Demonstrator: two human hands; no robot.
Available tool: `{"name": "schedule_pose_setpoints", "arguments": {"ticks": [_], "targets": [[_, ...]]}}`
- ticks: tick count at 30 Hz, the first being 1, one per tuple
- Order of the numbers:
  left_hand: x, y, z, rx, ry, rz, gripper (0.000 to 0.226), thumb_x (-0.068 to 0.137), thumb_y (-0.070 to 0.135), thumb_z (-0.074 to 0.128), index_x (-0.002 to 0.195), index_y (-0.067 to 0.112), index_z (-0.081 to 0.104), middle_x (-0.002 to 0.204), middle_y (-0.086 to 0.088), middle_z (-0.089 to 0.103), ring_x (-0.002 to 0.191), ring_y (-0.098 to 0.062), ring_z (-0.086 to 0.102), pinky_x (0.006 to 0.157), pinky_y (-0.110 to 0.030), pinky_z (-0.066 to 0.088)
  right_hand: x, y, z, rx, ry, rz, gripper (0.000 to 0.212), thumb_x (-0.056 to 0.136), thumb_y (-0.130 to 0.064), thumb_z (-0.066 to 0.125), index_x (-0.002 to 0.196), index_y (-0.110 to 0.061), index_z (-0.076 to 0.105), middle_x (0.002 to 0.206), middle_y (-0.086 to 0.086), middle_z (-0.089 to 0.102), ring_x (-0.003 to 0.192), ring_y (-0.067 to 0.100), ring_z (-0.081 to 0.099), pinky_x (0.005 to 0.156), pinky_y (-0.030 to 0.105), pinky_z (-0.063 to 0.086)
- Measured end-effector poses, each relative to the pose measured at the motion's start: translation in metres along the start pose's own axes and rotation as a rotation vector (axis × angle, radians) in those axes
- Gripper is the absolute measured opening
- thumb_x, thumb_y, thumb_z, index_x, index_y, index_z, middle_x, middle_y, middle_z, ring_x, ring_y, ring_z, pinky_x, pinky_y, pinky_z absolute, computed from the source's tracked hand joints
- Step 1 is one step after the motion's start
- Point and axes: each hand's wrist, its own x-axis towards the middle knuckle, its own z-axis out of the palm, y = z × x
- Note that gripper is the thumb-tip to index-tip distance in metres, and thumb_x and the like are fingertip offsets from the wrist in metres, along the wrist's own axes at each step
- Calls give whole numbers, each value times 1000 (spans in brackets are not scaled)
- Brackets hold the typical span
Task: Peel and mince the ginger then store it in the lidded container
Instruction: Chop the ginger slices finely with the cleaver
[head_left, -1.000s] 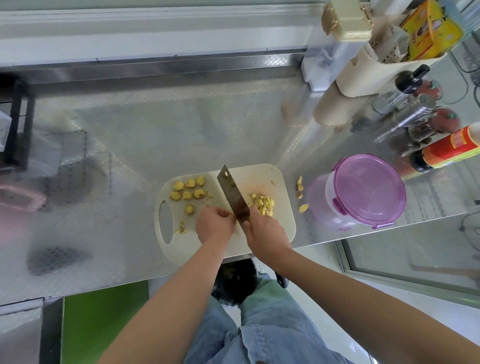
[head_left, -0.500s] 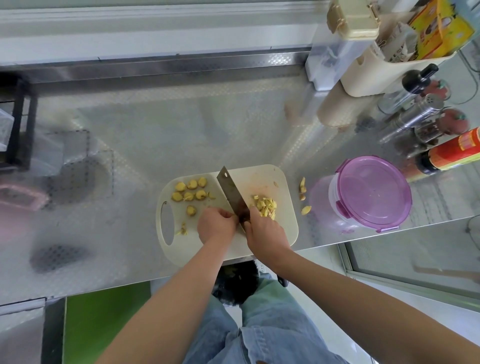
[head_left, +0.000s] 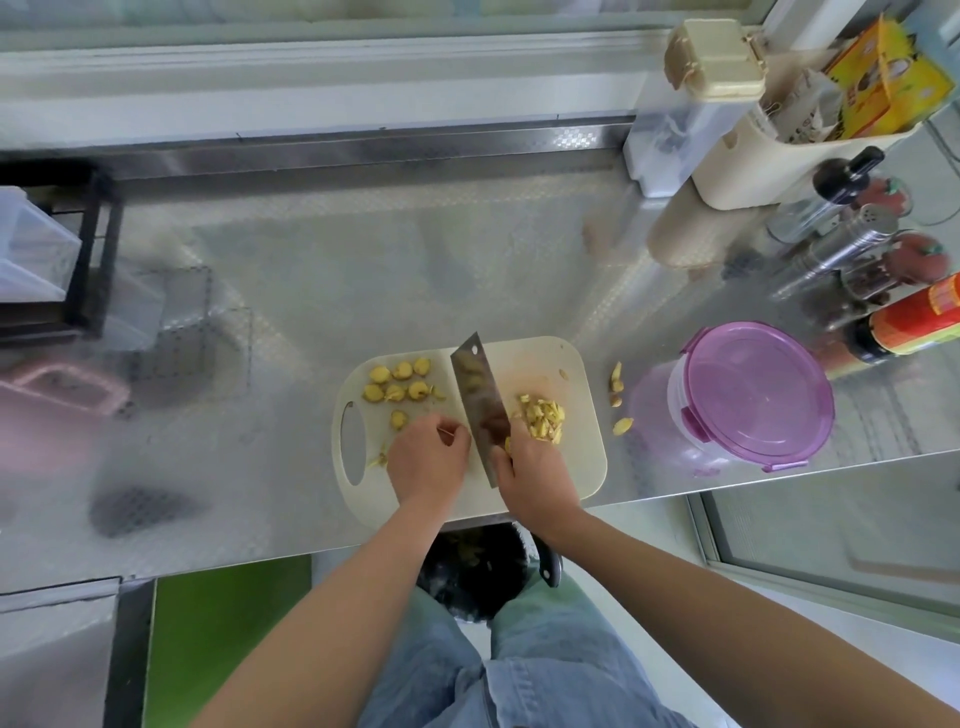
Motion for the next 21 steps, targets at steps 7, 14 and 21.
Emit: {"name": "schedule_pose_setpoints", "arguments": {"ticks": [7, 14, 21], "targets": [[23, -6, -15, 300, 231, 182, 7, 86, 18, 63, 84, 18, 70, 90, -7, 59, 87, -27, 50, 66, -33, 39, 4, 7, -12, 37, 64, 90, 36, 100, -20, 37, 131, -3, 40, 74, 11, 54, 67, 33, 59, 60, 42, 49], [50, -3, -20, 491, 238, 216, 23, 80, 22, 71, 103, 22, 70, 97, -8, 53, 95, -29, 43, 77, -36, 40, 12, 2, -17, 90, 38, 39, 26, 99, -20, 38, 118, -4, 45, 67, 13, 58, 56, 33, 60, 57, 48, 54], [61, -7, -22, 561, 208, 166, 16, 86, 30, 65, 95, 18, 71, 99, -6, 57, 97, -27, 43, 78, -34, 38, 25, -1, -22, 89, 15, 51, 21, 100, -22, 39, 110, -6, 46, 67, 12, 56, 56, 33, 59, 55, 50, 53]]}}
